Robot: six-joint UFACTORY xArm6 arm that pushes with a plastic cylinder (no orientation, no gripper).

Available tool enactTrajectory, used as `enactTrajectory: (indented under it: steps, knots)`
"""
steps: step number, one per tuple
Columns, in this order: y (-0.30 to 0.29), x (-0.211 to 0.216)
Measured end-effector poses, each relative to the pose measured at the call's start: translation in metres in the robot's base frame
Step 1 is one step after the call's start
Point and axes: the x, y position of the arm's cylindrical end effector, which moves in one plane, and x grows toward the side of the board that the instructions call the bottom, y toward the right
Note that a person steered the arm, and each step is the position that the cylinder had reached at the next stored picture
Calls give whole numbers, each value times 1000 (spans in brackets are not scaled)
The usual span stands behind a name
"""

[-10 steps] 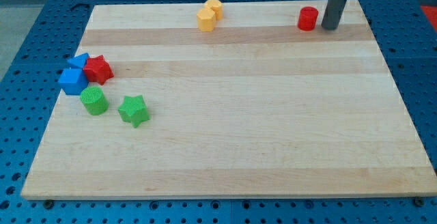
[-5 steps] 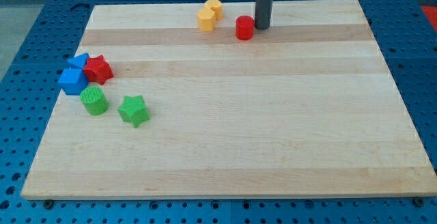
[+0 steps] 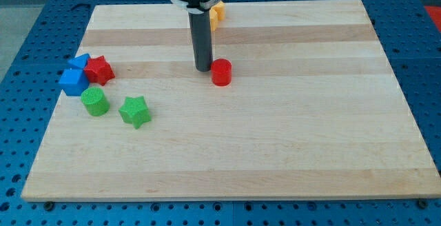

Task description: Slide the red circle to the red star

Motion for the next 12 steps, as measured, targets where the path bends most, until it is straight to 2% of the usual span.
enactTrajectory:
  steps: [1,2,3,4,5,6,7,8,9,10,11,12]
  knots:
    - [23,-12]
    - [44,8]
    - [16,32]
    - [0,30]
    - [29,26]
    - [55,49]
    - [56,78]
    - [26,90]
    - [-16,90]
    - [-5,90]
    - [27,79]
    - [32,58]
